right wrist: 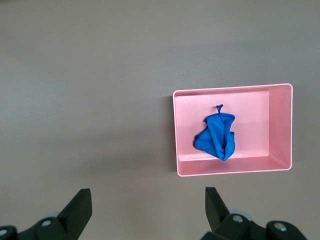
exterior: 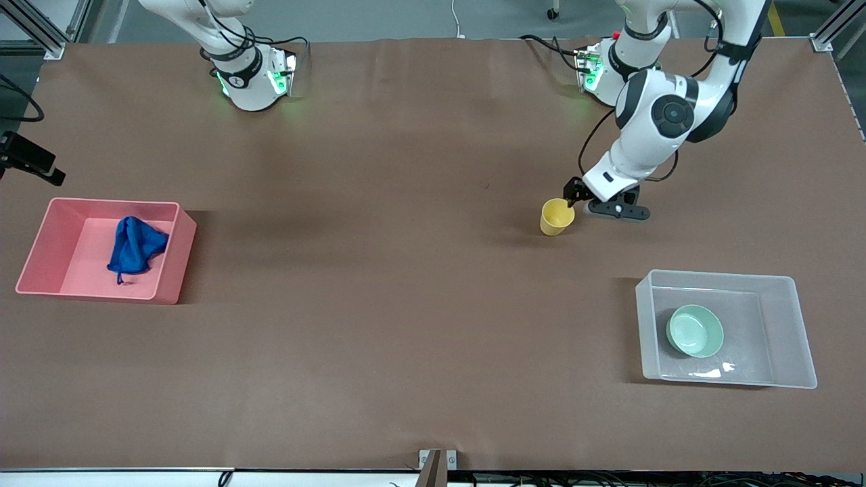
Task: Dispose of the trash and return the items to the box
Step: 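Reach the left gripper to the yellow cup and grasp it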
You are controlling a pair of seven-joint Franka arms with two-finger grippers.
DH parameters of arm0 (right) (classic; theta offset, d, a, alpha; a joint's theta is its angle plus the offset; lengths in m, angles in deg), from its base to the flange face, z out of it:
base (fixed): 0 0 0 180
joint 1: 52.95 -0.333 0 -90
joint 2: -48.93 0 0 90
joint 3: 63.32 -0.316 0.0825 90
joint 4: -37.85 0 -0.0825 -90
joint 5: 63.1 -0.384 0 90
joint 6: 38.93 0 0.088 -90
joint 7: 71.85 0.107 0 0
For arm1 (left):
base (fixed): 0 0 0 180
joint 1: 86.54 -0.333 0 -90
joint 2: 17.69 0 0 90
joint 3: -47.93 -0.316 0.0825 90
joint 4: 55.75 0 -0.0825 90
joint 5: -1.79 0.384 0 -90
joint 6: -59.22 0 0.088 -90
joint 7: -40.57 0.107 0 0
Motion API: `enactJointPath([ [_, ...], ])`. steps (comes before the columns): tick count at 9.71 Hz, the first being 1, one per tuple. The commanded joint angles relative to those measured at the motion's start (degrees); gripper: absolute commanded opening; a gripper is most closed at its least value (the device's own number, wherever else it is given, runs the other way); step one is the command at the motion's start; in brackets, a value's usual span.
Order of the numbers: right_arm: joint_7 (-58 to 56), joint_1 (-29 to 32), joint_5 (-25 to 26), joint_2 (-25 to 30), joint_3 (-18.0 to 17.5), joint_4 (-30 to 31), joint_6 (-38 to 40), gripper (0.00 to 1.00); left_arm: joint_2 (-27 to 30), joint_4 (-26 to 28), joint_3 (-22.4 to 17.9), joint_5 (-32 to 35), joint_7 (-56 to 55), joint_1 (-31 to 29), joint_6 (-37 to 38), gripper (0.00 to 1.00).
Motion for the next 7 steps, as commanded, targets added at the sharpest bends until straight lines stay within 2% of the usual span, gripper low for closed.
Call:
enactJointPath([
  [1, -0.53, 0.15, 0.94, -0.09, -0.13, -0.61, 0.69, 1.0, -6.68, 0.64, 2.06, 1.17, -4.34, 0.01, -6.3, 0.85],
  [2, -0.53, 0.15, 0.94, -0.09, -0.22, -0.44, 0.86, 1.0, -7.4, 0.72, 2.42, 1.17, -4.36, 0.01, -6.32, 0.72],
  [3, -0.53, 0.23, 0.94, -0.09, -0.22, -0.44, 0.87, 1.0, -7.93, 0.81, 2.43, 1.35, -4.28, -0.08, -6.32, 0.42],
  [4, -0.61, 0.32, 0.94, -0.09, -0.13, -0.35, 0.95, 1.0, -8.2, 0.72, 2.43, 2.57, -4.36, -0.43, -6.32, 0.17],
  [5, -0.61, 0.41, 0.94, 0.0, -0.13, -0.26, 1.04, 1.0, -8.2, 0.64, 2.43, 3.45, -4.36, -0.6, -6.32, 0.06],
  [6, -0.61, 0.41, 0.94, 0.0, -0.13, -0.17, 1.13, 1.0, -7.94, 0.64, 2.43, 3.72, -4.28, -0.61, -6.23, 0.01],
  [7, -0.61, 0.32, 0.94, 0.0, -0.13, -0.26, 1.13, 1.0, -7.15, 0.64, 2.43, 3.72, -4.28, -0.69, -5.71, 0.0],
])
